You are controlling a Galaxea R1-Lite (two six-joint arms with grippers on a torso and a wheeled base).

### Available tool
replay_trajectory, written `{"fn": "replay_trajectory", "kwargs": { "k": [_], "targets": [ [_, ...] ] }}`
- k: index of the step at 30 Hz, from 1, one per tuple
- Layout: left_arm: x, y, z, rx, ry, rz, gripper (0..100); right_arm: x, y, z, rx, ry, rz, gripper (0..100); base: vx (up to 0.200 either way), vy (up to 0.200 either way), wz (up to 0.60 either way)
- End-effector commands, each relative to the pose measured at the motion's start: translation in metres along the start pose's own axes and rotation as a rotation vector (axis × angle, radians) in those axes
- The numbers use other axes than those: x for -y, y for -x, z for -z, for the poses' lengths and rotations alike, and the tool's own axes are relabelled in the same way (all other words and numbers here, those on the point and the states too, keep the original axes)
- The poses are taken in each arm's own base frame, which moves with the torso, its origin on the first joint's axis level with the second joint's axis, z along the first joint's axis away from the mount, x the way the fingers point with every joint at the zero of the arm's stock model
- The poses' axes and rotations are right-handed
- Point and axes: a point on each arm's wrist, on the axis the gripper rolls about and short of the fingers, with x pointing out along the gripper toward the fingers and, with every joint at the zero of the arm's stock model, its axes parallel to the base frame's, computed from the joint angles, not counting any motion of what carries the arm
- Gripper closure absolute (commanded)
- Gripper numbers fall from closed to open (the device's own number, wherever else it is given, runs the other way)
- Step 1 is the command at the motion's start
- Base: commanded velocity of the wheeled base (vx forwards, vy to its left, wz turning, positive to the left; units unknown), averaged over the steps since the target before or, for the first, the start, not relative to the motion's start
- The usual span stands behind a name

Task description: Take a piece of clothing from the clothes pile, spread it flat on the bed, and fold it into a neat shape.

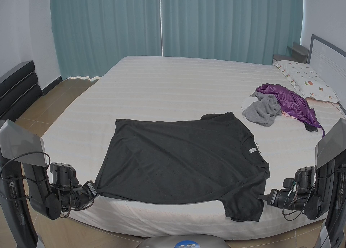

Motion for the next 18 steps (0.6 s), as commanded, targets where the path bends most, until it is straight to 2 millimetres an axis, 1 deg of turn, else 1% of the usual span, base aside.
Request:
{"fn": "replay_trajectory", "kwargs": {
  "k": [1,6,10,12,13,18],
  "targets": [
    [0.000,0.000,0.000,-0.001,0.000,-0.001,100,-0.002,0.005,-0.001,0.017,0.007,-0.002,100,0.000,0.000,0.00],
    [0.000,0.000,0.000,-0.001,0.000,-0.001,100,-0.003,0.013,-0.003,0.038,-0.002,0.002,100,0.000,0.000,0.00],
    [0.001,0.007,0.000,0.008,-0.007,0.004,100,-0.002,0.020,-0.010,0.078,-0.016,-0.003,100,0.000,0.000,0.00],
    [0.004,0.011,-0.002,0.020,-0.009,0.013,100,-0.003,0.021,-0.010,0.076,-0.018,-0.002,100,0.000,0.000,0.00],
    [0.007,0.018,-0.003,0.034,-0.009,0.027,100,-0.004,0.024,-0.008,0.047,-0.019,0.009,100,0.000,0.000,0.00],
    [0.008,0.023,-0.003,0.043,-0.019,0.031,100,-0.010,0.037,-0.006,-0.003,-0.029,0.015,100,0.000,0.000,0.00]
  ]
}}
